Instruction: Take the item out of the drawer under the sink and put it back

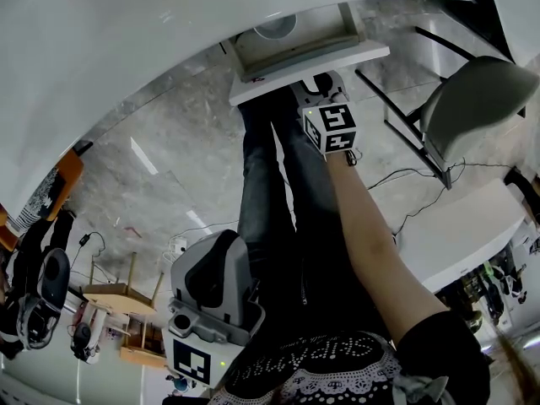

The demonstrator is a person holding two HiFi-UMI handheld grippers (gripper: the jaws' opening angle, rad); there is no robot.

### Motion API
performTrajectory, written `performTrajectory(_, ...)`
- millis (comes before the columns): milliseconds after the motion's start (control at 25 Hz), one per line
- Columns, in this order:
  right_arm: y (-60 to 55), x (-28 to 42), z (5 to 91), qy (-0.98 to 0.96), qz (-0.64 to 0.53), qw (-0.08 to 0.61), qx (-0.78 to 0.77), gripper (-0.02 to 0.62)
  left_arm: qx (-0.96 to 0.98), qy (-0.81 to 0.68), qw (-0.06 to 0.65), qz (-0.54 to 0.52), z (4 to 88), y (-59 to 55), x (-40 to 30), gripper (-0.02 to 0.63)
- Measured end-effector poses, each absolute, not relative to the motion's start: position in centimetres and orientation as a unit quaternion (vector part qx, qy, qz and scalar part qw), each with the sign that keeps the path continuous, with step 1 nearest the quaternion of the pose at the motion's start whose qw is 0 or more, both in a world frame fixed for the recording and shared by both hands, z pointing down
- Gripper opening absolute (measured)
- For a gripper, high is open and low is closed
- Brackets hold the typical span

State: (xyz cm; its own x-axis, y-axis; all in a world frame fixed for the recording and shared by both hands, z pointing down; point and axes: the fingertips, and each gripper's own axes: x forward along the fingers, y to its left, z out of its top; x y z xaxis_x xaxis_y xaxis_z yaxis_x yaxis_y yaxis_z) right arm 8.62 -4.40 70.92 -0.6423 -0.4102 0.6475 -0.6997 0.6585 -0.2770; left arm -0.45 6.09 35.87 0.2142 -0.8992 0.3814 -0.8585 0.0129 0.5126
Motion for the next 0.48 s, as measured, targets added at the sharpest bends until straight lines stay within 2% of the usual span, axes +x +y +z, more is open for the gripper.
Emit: performTrajectory(480,-4.34,8.3,71.23,-0.871,0.24,0.305,0.303,0.147,0.702,-0.623,0.344,-0.028,36.38,6.01,-0.59,0.005)
